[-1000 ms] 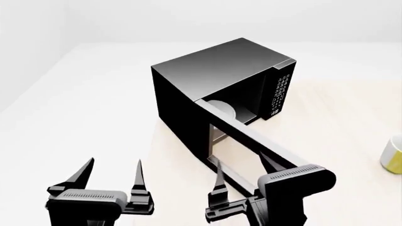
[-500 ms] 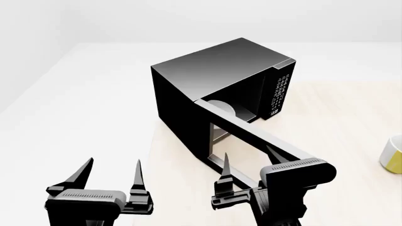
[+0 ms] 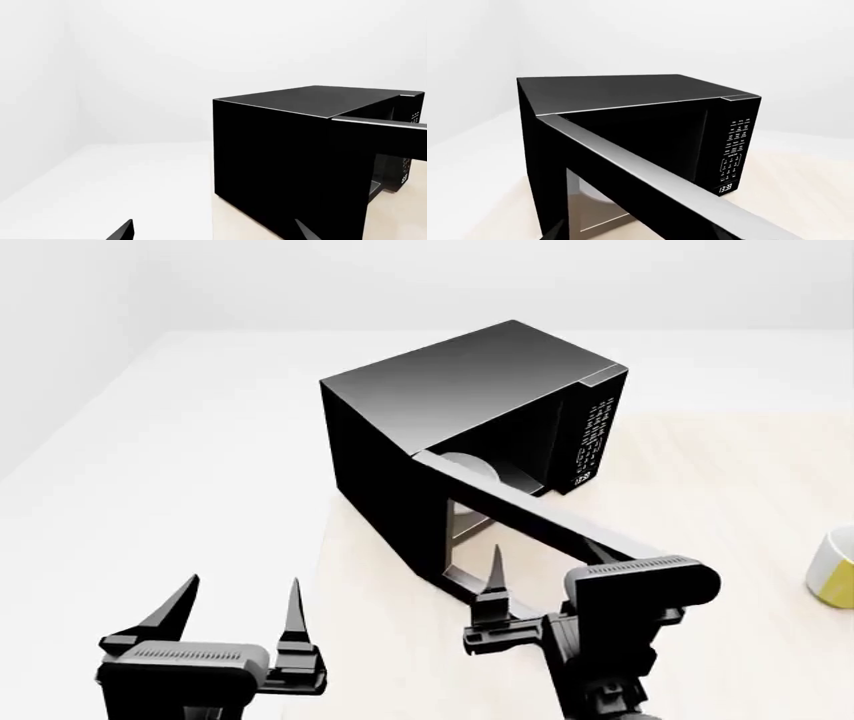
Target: Close the microwave.
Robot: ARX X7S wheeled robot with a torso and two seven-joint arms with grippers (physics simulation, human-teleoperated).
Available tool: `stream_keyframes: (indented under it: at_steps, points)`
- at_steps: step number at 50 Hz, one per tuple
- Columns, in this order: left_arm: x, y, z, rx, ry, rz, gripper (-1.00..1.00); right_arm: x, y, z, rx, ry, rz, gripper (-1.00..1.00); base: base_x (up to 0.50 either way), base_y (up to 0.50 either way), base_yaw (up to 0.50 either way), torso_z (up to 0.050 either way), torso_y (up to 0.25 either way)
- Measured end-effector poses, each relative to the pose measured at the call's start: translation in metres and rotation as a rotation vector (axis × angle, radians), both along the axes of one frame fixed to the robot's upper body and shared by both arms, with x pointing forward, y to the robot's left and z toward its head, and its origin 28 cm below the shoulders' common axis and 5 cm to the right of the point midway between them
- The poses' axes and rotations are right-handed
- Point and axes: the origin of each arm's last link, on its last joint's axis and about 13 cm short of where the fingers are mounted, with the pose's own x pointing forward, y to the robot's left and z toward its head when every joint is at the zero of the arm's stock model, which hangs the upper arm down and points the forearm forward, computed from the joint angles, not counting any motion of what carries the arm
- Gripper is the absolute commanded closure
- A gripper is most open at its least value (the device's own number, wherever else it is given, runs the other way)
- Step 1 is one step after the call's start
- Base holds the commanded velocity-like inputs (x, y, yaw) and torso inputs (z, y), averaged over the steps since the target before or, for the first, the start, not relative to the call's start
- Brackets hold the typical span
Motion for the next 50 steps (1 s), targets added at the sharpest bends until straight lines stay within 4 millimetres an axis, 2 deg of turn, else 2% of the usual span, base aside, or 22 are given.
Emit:
stream_keyframes:
  at_steps: [6, 12, 33, 50]
  points:
    - [0.000, 0.000, 0.000, -0.001, 0.000, 0.000, -1.00, 0.006, 0.000, -0.003, 0.001, 0.020, -0.010, -1.00, 0.00, 0.00, 0.00, -0.002, 0.000]
    - [0.000, 0.000, 0.000, -0.002, 0.000, 0.000, -1.00, 0.004, 0.003, -0.016, 0.003, 0.109, 0.010, -1.00, 0.00, 0.00, 0.00, 0.000, 0.000]
    - [0.000, 0.001, 0.001, -0.004, 0.000, 0.001, -1.00, 0.021, -0.001, -0.018, -0.010, 0.105, -0.042, -1.00, 0.00, 0.00, 0.00, -0.002, 0.000]
    - [-0.001, 0.000, 0.001, -0.003, 0.001, 0.000, -1.00, 0.024, -0.003, -0.033, 0.000, 0.207, -0.054, -1.00, 0.00, 0.00, 0.00, 0.000, 0.000]
